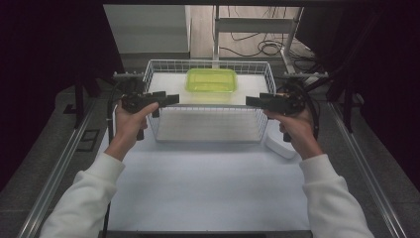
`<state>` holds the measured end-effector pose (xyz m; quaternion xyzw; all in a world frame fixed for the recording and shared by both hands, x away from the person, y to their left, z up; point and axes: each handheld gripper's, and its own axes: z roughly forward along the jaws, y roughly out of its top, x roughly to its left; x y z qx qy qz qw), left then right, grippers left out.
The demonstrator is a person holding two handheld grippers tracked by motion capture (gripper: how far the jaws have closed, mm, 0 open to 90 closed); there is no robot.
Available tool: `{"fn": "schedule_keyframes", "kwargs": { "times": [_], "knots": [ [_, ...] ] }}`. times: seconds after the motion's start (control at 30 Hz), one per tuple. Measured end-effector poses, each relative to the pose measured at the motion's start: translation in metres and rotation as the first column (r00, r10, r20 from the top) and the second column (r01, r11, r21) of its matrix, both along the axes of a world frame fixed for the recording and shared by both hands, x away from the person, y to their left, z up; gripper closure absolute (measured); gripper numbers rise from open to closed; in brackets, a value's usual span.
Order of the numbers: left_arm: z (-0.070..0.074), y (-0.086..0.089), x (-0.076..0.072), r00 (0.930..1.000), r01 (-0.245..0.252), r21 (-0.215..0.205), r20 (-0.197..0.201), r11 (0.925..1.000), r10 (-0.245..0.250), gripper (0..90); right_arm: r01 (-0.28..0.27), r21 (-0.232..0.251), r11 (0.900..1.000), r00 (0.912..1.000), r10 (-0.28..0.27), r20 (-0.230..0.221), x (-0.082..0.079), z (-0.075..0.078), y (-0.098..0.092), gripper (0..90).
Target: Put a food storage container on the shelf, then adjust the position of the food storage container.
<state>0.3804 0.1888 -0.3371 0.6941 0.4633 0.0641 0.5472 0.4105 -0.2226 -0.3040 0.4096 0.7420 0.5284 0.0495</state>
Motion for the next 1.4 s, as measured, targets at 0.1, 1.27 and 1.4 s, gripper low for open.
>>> {"fn": "schedule_keyframes", "kwargs": {
  "times": [0.1,1.27,1.4],
  "knots": [
    [-0.008,-0.002,-0.01,0.9998,0.016,0.014,-0.007,0.9998,-0.016,28.4,-0.013,-0.017,1.0,0.9999,0.013,0.004,-0.011,-0.009,-0.008,22.7],
    [-0.129,-0.011,-0.088,0.9793,0.119,0.173,-0.183,0.9777,-0.086,25.0,-0.082,-0.253,0.964,0.9891,0.048,-0.139,-0.077,-0.127,-0.027,23.7],
    [-0.133,-0.015,-0.089,0.9763,0.136,0.192,-0.193,0.9721,-0.098,24.7,-0.078,-0.255,0.964,0.9889,0.042,-0.143,-0.075,-0.127,-0.031,26.1]
  ]
}}
